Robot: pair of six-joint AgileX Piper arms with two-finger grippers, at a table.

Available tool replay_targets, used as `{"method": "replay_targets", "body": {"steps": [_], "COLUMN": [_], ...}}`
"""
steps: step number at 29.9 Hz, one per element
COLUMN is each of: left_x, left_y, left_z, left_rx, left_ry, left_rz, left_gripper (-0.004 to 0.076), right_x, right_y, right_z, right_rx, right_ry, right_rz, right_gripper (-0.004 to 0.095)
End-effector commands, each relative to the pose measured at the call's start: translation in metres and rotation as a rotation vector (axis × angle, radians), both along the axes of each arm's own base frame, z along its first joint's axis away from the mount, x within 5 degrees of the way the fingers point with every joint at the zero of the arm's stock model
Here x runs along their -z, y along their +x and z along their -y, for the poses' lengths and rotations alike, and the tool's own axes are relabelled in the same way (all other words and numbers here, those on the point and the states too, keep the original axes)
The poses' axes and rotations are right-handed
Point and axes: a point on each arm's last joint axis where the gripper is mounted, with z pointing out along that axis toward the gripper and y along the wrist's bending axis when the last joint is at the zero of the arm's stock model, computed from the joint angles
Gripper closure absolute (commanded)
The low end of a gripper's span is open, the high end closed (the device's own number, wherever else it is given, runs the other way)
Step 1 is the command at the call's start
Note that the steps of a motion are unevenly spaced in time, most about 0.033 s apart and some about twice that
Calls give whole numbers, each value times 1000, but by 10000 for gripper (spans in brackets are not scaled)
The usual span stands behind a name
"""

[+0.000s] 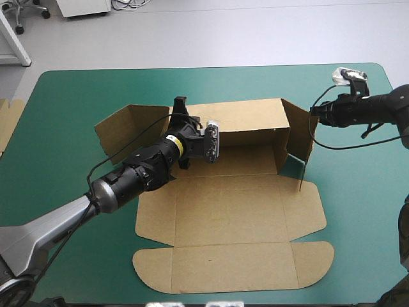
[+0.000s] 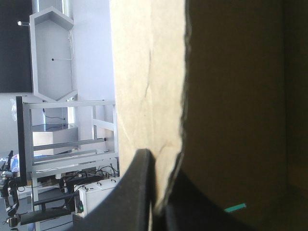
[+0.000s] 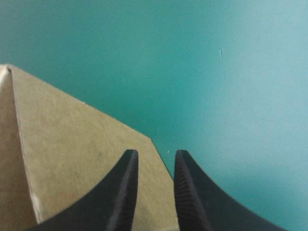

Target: Fold the box

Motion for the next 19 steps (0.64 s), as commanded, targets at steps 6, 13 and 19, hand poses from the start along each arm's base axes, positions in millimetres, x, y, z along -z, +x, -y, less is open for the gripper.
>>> {"method": "replay_targets", "body": {"steps": [6, 13, 19], "left_x": [-5, -5, -5], "left_y": [-3, -3, -3], "left_z": [-2, -2, -2], "left_rx": [-41, -43, -43], "left_ry": [-55, -54, -54], "left_rz": [-30, -31, -31], "left_gripper": [734, 734, 734], "right_x": [-13, 7, 6], "right_y": [-36, -47, -57], "right_z": [-13, -19, -22], "right_rx": [-59, -118, -167], "right_ry": [51, 78, 47], "right_rz": [134, 80, 110], "right_gripper": [652, 655, 655]}}
